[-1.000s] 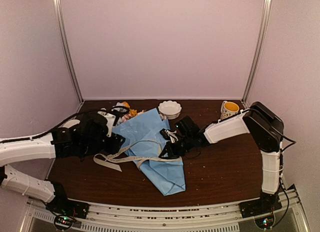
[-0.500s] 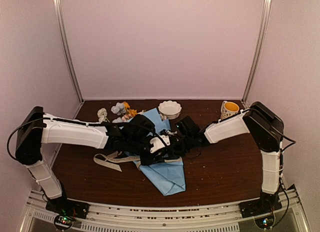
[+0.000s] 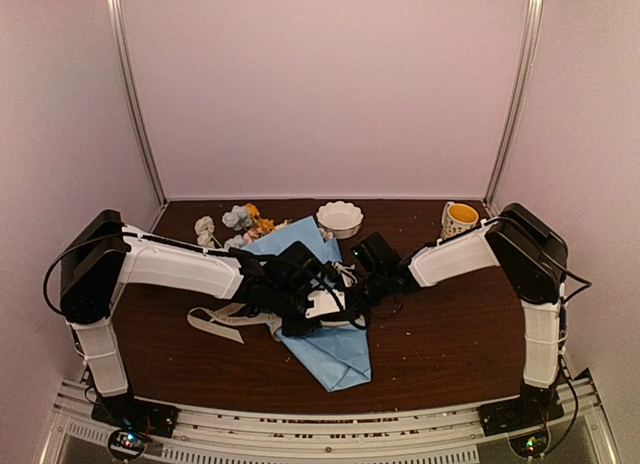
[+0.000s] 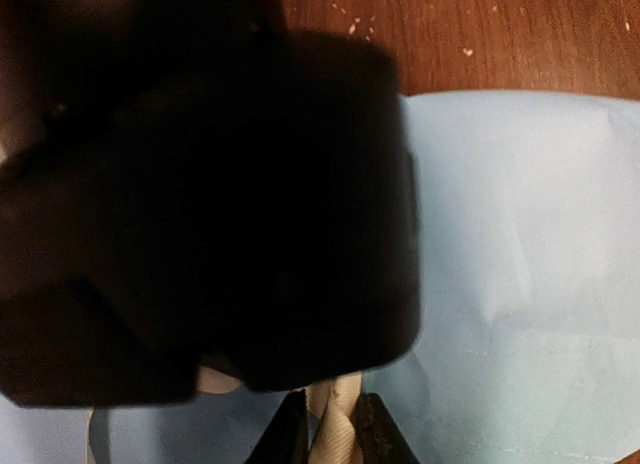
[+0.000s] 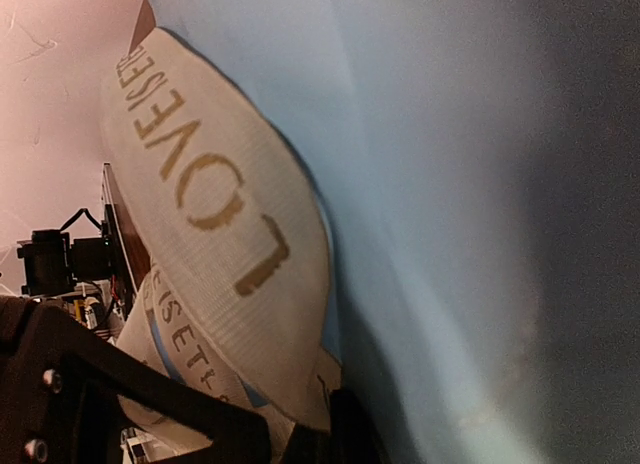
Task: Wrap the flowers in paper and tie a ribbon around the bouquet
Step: Cross the ribbon over the folded bouquet.
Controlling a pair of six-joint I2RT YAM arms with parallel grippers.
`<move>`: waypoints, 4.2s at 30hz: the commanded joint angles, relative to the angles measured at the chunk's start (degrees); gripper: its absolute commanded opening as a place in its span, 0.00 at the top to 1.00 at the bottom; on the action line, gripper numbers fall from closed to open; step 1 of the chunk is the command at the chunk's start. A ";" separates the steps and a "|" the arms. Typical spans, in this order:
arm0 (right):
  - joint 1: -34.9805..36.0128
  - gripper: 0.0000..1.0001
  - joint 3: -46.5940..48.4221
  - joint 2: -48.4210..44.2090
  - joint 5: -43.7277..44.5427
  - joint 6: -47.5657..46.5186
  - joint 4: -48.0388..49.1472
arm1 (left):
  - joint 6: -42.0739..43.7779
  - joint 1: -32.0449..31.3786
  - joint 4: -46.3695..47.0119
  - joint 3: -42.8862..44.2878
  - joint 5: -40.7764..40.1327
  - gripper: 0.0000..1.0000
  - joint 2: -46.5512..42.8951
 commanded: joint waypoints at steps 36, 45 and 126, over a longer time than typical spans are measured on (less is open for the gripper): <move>1.12 0.91 4.33 -3.55 -11.82 -27.75 -23.55 | -12.72 3.83 8.90 -5.80 1.67 1.00 -10.24; -4.53 0.84 3.35 -6.26 -9.02 -23.32 -21.08 | -16.04 4.74 10.54 -6.39 2.85 1.00 -6.67; -4.89 0.89 -24.02 -29.64 13.92 -11.58 -17.72 | -21.11 9.99 14.11 -10.39 7.16 1.00 -2.23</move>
